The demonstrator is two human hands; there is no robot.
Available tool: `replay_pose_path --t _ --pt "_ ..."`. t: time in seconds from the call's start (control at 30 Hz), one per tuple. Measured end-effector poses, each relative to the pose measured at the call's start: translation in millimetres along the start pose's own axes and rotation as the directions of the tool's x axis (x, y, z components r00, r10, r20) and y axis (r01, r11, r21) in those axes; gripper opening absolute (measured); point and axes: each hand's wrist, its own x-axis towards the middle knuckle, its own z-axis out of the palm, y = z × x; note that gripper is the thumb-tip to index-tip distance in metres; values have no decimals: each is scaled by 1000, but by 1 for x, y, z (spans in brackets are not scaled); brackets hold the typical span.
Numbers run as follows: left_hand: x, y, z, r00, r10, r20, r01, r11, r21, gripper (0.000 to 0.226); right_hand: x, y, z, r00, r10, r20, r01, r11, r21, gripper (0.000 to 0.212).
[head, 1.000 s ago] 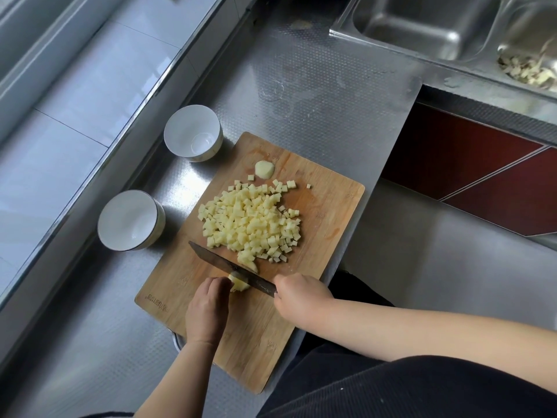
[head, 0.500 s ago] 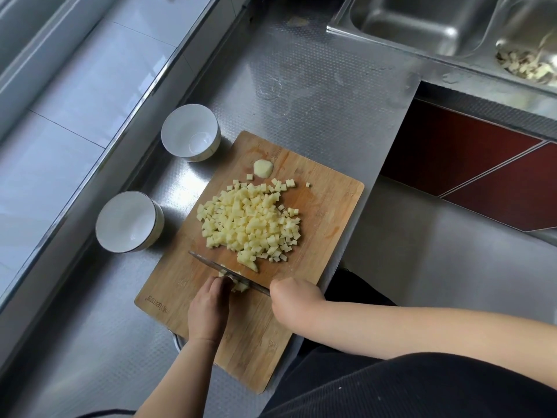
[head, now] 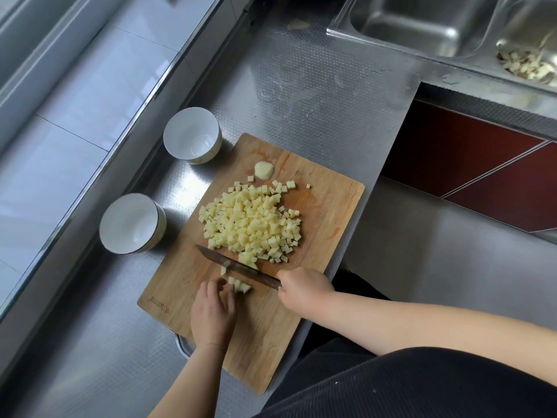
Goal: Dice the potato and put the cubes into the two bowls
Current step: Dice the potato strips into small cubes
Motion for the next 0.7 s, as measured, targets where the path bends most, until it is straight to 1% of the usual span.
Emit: replay_pose_path --t 0.07,0.17,0.23,0.33,0.43,0.53,0.6,0.7 --pt "1 0 -3 994 -94 60 92 995 36 32 1 4 -4 1000 -6 -31 7 1000 21 20" --pt "2 -4 -6 972 -130 197 95 979 178 45 -1 8 -8 998 -23 -56 26 998 58 22" --pt "1 -4 -6 964 -139 225 102 980 169 48 -2 9 -9 998 -33 -60 37 996 78 22" --pt "2 4 -6 964 -133 229 119 990 74 39 -3 10 -12 999 -27 -43 31 994 103 23" --pt "5 13 -6 971 -143 191 147 989 -5 32 -4 11 -11 1000 -24 -17 27 990 140 20" --pt "2 18 -6 979 -156 131 163 986 -44 22 -6 10 -11 999 -27 18 24 986 166 17" --pt "-2 17 -7 979 -199 46 203 974 -98 14 -7 8 -12 999 -36 29 30 983 179 18" --pt "-4 9 -8 954 -285 -90 265 947 -180 10 -8 4 -11 996 -64 57 53 984 173 16"
